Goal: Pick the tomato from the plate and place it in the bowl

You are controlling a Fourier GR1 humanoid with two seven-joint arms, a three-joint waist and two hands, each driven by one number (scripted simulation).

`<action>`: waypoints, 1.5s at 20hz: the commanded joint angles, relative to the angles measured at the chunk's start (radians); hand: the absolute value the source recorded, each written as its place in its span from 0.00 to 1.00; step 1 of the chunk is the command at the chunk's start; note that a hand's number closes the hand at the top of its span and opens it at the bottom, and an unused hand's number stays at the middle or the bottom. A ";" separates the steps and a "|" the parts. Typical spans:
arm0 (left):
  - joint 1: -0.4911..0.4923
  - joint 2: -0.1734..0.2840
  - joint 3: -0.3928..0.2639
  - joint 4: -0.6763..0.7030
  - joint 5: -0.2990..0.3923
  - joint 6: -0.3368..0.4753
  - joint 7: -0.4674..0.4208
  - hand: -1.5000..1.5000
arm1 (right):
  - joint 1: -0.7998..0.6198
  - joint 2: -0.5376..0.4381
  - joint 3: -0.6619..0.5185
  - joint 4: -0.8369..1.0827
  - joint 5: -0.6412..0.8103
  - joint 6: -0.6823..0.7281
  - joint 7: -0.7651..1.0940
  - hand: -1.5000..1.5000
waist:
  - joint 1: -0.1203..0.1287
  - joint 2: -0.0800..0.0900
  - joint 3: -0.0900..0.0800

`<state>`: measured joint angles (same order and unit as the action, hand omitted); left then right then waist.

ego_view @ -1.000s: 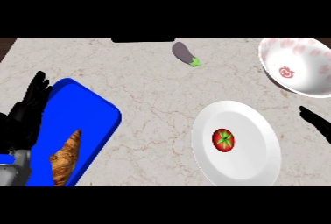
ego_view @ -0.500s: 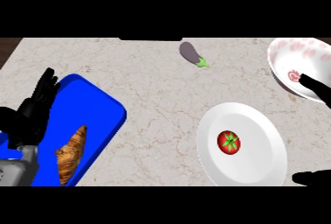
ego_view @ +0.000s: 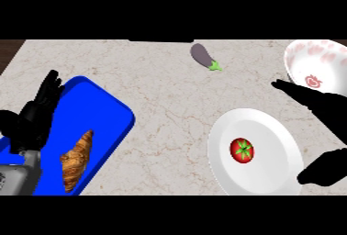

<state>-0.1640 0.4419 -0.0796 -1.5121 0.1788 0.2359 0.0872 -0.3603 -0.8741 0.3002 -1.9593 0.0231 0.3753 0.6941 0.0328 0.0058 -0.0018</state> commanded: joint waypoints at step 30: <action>0.017 -0.103 0.113 0.005 -0.122 -0.070 -0.005 0.50 | 0.040 0.380 0.168 0.322 0.531 0.215 -0.138 0.00 | -0.034 -0.005 0.002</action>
<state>-0.1221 0.3502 0.0065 -1.5616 0.0735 0.1815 0.1183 -0.3721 -0.4864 0.4886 -1.6671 0.4974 0.5917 0.6376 0.0023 -0.0001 0.0001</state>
